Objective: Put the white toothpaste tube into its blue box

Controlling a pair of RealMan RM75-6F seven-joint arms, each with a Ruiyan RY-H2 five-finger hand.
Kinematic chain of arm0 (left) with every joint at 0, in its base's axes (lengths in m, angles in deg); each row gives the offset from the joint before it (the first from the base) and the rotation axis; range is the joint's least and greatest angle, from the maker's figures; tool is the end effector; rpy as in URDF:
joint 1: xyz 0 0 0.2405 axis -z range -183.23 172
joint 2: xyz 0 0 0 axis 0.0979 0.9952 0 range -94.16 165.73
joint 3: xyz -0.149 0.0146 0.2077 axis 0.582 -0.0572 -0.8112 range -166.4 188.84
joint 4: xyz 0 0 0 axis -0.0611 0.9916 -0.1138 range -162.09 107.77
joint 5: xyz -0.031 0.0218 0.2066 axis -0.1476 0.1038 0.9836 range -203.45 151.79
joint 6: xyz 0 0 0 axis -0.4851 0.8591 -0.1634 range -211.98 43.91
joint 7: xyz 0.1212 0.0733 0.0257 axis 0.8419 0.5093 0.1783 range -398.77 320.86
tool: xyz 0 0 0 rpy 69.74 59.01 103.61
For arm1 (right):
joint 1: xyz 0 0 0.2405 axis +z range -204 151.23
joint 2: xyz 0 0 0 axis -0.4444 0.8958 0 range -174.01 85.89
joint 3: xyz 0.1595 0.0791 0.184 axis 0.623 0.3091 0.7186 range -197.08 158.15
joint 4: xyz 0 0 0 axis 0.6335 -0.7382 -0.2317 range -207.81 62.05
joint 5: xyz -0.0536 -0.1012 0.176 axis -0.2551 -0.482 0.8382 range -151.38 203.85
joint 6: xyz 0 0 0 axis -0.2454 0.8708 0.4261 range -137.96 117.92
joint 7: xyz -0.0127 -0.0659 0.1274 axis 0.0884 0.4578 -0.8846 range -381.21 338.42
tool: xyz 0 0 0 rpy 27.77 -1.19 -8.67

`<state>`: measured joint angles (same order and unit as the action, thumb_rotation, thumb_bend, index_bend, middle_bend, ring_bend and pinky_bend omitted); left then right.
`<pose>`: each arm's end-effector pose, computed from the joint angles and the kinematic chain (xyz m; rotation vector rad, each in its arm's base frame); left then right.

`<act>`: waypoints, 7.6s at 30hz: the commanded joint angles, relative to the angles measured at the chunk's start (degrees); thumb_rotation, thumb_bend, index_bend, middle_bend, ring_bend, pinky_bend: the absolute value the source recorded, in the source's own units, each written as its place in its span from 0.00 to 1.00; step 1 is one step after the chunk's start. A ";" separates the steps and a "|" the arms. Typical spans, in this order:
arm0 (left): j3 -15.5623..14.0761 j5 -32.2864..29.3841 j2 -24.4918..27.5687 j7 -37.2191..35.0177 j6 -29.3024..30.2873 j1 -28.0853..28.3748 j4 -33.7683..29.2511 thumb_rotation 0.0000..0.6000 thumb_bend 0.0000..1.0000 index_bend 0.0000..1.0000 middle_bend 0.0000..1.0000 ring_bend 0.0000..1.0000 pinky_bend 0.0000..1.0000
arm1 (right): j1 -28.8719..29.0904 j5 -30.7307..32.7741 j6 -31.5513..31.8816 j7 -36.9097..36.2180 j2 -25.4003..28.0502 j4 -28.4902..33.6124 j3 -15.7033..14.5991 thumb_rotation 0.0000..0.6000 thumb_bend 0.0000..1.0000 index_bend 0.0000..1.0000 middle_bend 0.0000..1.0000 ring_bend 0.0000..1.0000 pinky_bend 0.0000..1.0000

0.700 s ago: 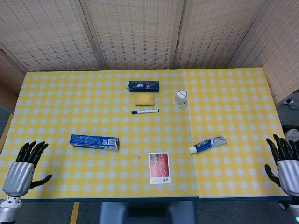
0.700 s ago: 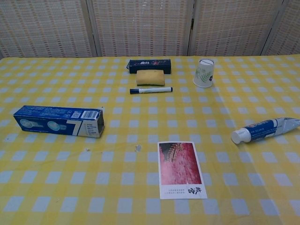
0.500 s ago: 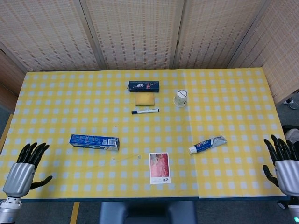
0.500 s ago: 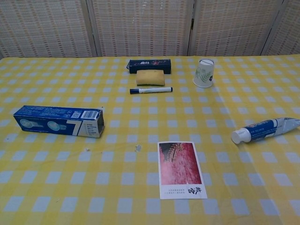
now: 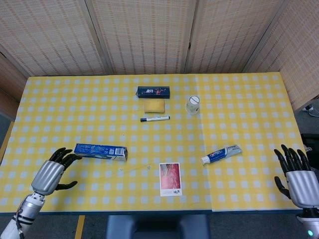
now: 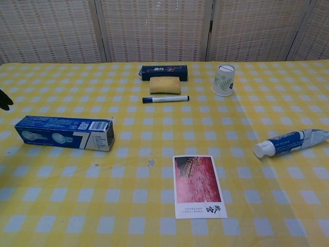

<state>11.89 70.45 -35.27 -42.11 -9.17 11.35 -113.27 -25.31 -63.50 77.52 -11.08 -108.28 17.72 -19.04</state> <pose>-0.2685 0.2293 0.0910 -1.7757 -0.8758 -1.0262 -0.3199 -0.1515 0.1575 1.4675 -0.7560 0.7329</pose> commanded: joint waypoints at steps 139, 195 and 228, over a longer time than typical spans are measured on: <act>5.30 -14.13 -6.86 -10.64 -0.78 3.81 17.23 1.00 0.20 0.62 0.63 0.54 0.50 | 27.77 4.84 -31.00 15.93 -22.41 -21.05 0.13 1.00 0.43 0.42 0.40 0.34 0.22; 5.58 -14.32 -2.30 -12.42 -8.65 7.19 -14.25 1.00 0.20 0.63 0.63 0.56 0.51 | 29.63 -2.09 -10.67 -72.04 -11.95 8.32 8.83 1.00 0.45 0.85 0.74 0.66 0.64; 3.43 -7.60 -1.59 -40.22 -27.86 21.30 -18.63 1.00 0.20 0.64 0.65 0.58 0.54 | 43.40 -8.48 -19.47 -92.82 -5.97 8.83 8.99 1.00 0.45 0.85 0.74 0.66 0.64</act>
<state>15.32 62.82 -36.70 -81.74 -36.61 32.15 -132.06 17.94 -72.07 58.06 -104.02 -114.11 26.52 -10.06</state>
